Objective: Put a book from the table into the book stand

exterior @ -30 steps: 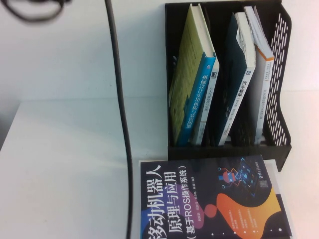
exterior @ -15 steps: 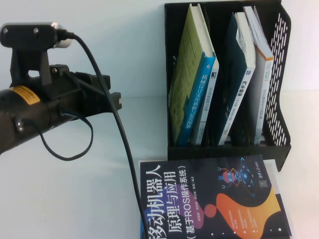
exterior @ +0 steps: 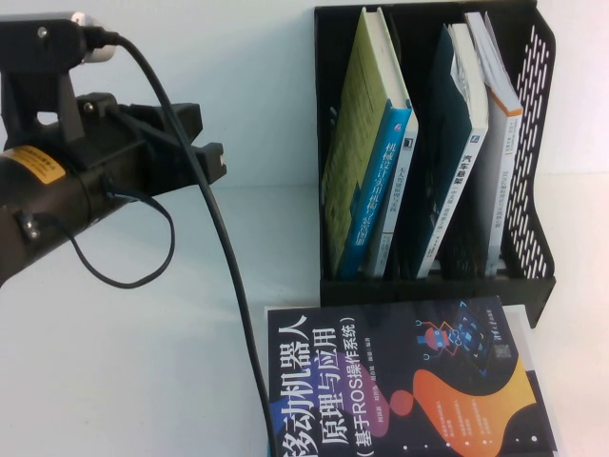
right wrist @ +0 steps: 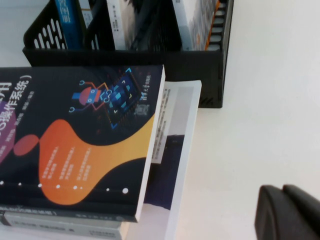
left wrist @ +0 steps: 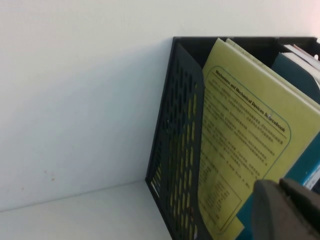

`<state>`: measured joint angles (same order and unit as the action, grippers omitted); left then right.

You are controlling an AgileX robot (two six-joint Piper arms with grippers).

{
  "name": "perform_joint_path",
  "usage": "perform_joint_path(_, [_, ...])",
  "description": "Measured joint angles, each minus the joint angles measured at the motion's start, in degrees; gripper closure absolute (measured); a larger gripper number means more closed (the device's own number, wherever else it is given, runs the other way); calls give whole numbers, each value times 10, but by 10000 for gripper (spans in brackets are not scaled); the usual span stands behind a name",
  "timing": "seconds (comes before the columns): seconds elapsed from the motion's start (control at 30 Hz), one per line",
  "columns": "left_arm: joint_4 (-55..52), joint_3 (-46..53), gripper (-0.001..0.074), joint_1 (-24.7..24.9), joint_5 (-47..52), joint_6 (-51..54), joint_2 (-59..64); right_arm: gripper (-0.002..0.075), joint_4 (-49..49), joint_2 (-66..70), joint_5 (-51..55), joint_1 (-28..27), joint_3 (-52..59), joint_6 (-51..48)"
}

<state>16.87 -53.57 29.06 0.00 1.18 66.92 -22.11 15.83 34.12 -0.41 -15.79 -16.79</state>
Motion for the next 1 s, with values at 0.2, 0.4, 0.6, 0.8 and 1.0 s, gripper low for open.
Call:
perform_joint_path(0.2, [0,0,736,0,29,0,-5,723,0,0,11,0,0,0])
perform_joint_path(0.4, [0,0,736,0,68,0,-29,723,0,0,13,0,0,0])
perform_joint_path(0.6, [-5,0,736,0,122,0,-89,723,0,0,13,0,0,-1])
perform_joint_path(0.8, [-98,0,736,0,111,0,-161,723,0,0,13,0,0,-1])
perform_joint_path(1.0, [-254,0,736,0,126,20,-236,724,0,0,14,0,0,-1])
